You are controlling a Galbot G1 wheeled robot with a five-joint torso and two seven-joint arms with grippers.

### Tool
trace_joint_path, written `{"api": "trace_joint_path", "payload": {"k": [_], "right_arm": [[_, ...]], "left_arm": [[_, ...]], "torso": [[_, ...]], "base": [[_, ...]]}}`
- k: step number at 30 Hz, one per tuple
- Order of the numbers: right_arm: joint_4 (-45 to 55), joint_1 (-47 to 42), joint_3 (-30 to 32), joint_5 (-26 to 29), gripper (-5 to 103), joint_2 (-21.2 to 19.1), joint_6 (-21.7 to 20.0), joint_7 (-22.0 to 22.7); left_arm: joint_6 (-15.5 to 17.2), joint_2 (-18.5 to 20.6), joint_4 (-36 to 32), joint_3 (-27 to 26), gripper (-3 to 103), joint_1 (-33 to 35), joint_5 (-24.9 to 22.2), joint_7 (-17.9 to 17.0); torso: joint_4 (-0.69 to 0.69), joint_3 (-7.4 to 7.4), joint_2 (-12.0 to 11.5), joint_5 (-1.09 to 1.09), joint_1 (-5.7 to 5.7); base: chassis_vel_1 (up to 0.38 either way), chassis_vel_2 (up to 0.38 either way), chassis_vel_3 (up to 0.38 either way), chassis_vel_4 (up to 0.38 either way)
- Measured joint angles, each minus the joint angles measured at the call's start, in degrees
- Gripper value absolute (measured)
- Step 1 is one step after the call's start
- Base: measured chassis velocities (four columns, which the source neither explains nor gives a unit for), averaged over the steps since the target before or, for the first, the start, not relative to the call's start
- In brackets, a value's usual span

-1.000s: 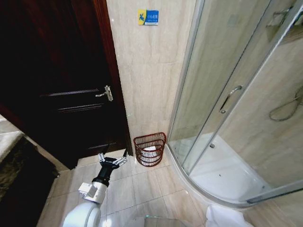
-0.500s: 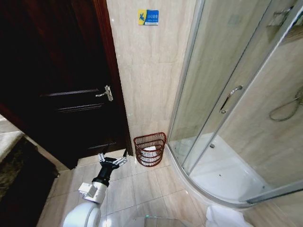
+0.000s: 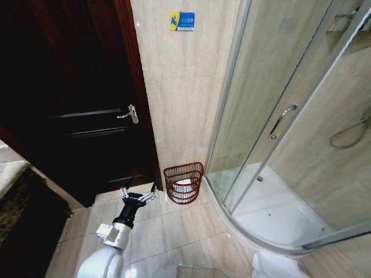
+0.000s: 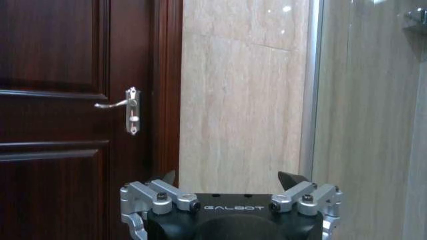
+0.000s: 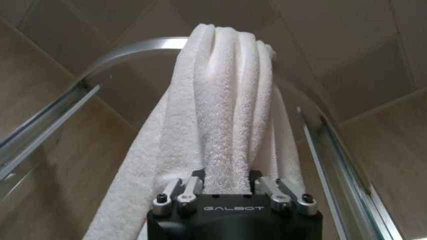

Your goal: Discard the used towel into the hamper.

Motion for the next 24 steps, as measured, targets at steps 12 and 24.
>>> {"api": "trace_joint_path", "payload": {"k": [12,24], "right_arm": [[0.3,0.0,0.0,0.0,12,0.1,0.2,0.0],[0.6,0.0,-0.1,0.3,12,-0.4,0.5,0.0]], "left_arm": [[0.0,0.0,0.0,0.0,100,0.0,0.0,0.0],[0.0,0.0,0.0,0.0,100,0.0,0.0,0.0]], "torso": [[0.00,0.00,0.0,0.00,0.00],[0.00,0.00,0.0,0.00,0.00]], "base": [[0.000,0.000,0.000,0.000],[0.000,0.000,0.000,0.000]]}}
